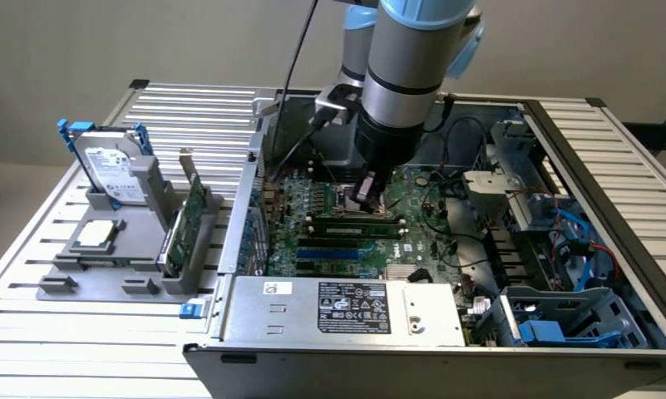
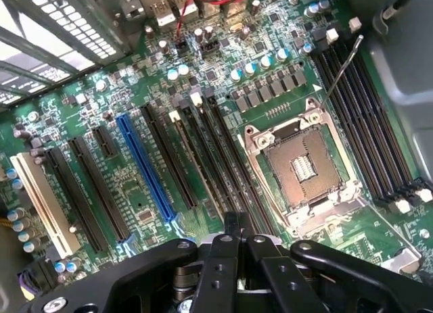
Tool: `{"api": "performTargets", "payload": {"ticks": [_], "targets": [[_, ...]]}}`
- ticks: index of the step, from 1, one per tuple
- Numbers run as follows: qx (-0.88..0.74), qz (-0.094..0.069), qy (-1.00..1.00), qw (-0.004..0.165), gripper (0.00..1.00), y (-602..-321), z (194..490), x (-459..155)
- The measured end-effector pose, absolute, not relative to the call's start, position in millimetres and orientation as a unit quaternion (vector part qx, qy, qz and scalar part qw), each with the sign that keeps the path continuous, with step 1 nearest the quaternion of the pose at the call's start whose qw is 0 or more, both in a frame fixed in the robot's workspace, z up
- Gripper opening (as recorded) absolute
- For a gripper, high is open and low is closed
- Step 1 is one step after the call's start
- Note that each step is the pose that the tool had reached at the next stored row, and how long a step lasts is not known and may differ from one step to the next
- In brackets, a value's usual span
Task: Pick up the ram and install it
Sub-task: 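Press down the ram until it locks into place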
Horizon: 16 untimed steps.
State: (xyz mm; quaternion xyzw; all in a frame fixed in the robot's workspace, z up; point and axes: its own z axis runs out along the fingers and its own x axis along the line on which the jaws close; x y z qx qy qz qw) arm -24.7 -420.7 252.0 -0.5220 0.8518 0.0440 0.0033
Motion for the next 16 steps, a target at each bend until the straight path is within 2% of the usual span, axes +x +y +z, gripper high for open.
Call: {"api": "performTargets", "payload": {"ticks": [16], "targets": [[-0.457,0.032,0.889,-0.009,0.11,-421.0,252.5,-24.0]]}}
